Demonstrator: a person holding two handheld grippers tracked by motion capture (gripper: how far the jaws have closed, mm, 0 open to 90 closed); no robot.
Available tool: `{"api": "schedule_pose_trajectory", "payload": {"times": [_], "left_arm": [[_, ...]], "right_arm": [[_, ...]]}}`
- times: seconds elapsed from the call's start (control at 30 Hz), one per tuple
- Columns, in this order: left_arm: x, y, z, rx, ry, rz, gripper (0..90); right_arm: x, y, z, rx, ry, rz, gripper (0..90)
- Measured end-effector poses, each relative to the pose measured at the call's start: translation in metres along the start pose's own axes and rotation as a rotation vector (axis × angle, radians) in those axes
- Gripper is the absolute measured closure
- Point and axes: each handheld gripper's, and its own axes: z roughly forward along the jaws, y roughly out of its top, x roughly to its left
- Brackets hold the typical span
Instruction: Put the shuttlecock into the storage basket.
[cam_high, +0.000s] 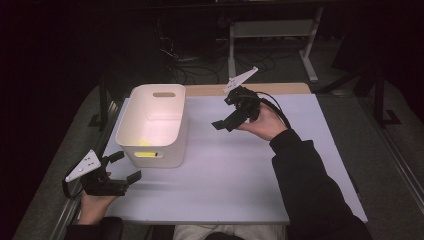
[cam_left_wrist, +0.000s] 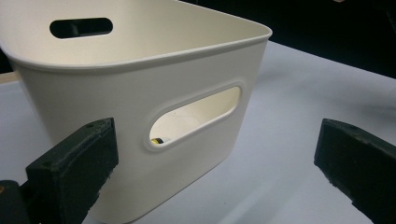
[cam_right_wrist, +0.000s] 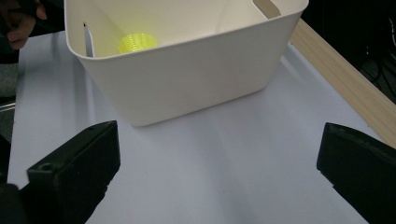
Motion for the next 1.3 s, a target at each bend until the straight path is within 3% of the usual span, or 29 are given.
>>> {"api": "schedule_pose_trajectory", "payload": {"times": [0.57,1.3], "left_arm": [[0.0,0.0,0.0,0.001,0.002,-0.001,0.0],[0.0,0.0,0.0,0.001,0.003,-0.003,0.0]], "right_arm": [[-0.009,-0.026,-0.014,-0.003,-0.034,0.036,0.0],[-0.006,-0.066,-0.028,-0.014,-0.046,0.083,0.0]]}}
